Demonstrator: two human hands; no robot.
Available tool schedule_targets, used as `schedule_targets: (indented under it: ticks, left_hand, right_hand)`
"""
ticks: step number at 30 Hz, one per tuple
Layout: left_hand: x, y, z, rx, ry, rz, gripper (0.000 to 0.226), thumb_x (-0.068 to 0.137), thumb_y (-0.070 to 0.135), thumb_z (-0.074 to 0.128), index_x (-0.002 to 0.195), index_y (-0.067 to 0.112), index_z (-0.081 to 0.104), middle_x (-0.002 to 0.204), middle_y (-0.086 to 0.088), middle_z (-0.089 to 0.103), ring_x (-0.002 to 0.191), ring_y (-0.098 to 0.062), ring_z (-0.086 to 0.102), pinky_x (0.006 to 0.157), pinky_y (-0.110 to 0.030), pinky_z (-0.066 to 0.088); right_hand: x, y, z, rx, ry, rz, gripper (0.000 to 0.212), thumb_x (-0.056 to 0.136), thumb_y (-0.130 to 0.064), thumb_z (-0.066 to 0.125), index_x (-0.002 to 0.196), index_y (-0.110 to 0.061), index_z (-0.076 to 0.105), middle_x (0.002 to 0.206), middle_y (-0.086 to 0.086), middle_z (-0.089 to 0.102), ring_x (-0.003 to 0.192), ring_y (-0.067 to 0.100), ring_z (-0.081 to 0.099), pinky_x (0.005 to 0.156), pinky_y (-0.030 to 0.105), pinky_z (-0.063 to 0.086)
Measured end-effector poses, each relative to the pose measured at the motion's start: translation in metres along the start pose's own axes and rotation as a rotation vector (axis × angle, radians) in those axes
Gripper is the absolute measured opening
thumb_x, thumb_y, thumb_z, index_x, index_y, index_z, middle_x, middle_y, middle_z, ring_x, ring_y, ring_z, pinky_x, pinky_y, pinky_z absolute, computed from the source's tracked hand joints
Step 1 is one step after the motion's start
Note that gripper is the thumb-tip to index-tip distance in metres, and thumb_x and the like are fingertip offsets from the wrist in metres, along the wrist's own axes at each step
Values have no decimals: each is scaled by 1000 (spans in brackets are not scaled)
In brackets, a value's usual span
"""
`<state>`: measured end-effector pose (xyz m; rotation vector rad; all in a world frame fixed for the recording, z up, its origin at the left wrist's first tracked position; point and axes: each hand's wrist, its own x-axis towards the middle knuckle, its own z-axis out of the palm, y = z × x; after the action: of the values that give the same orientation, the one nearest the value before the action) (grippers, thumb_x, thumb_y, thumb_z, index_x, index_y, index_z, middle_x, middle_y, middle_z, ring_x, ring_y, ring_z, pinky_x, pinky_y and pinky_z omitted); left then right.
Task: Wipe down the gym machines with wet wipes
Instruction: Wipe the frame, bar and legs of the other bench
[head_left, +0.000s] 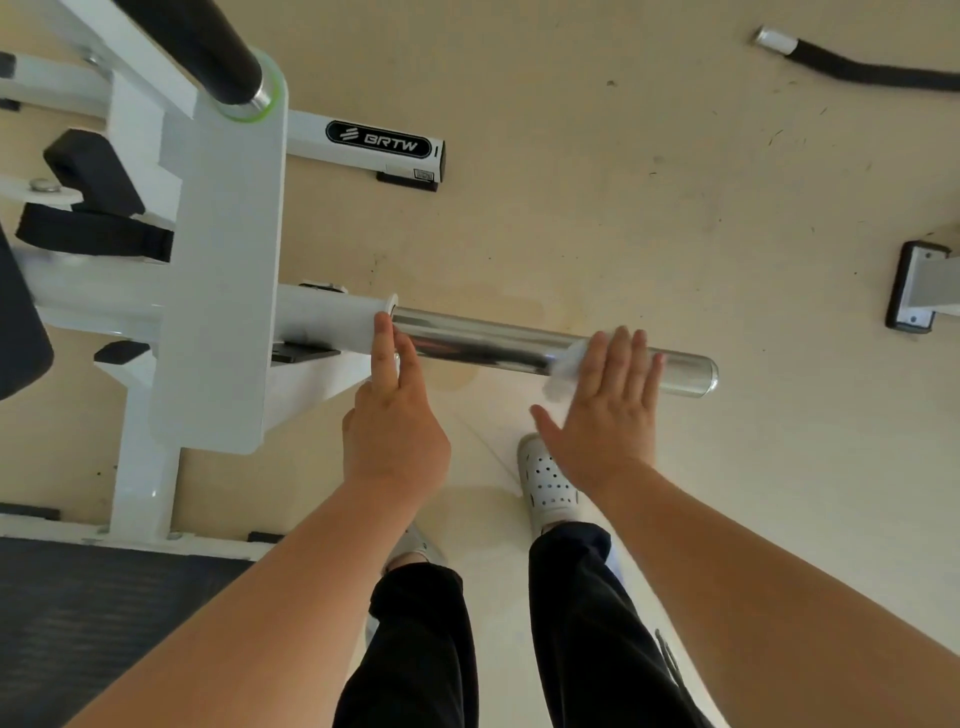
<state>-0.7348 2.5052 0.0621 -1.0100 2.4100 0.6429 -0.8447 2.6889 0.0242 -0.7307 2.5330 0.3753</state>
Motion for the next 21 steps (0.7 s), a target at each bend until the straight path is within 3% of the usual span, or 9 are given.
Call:
schedule_targets:
  ticks: [3,6,8,11,14,16,21]
  left_hand:
    - [1,1,0,-46,13,14,89,86,2,52,162,17,7,164,13,-28,115,-23,55,77,-29,47]
    - [7,-3,-9,-136,84,26,76,86,-2,50,156,20,29,168,13,0,116,-21,60,81,-31,48]
    - [10,-7,-14,-157,112,22,78,86,-3,48,156,25,30,168,13,9,121,-21,58,86,-33,48]
    - [9,-9,-12,-133,101,30,82,88,0,48,160,26,21,169,12,3,126,-22,55,91,-36,50]
    - [6,-7,-8,-102,69,25,82,88,3,50,160,30,19,168,14,-7,122,-23,57,88,-36,52]
    - [5,-5,-7,-93,33,10,82,88,4,50,159,34,21,167,15,-15,119,-21,58,83,-34,52]
    - [4,-3,-9,-4,-36,38,82,90,10,49,161,34,14,164,8,-25,107,-23,53,80,-34,50]
  right_hand:
    - [9,-61,-17,5,-1,-186,108,97,-67,31,149,2,-34,163,29,-25,152,48,-21,122,60,-14]
    - [23,-113,-31,-4,40,-358,98,101,-51,37,152,-2,-31,163,27,-10,153,47,-6,122,63,-13]
    - [31,-125,-36,-19,66,-418,96,101,-44,40,154,-6,-30,163,25,-3,153,46,1,122,63,-13]
    - [33,-106,-29,-48,101,-455,95,100,-42,43,155,-14,-30,165,20,-1,154,42,3,122,63,-12]
    - [26,-60,-17,-101,70,-402,101,97,-41,45,152,-16,-36,168,19,-6,156,40,-2,121,64,-11]
    - [18,-19,-9,-133,26,-317,106,97,-50,47,151,-16,-38,169,19,-7,156,39,-4,122,64,-10]
    - [-5,58,1,-135,-11,-53,118,88,-68,51,157,-11,-26,168,19,-4,156,38,-7,123,62,-5]
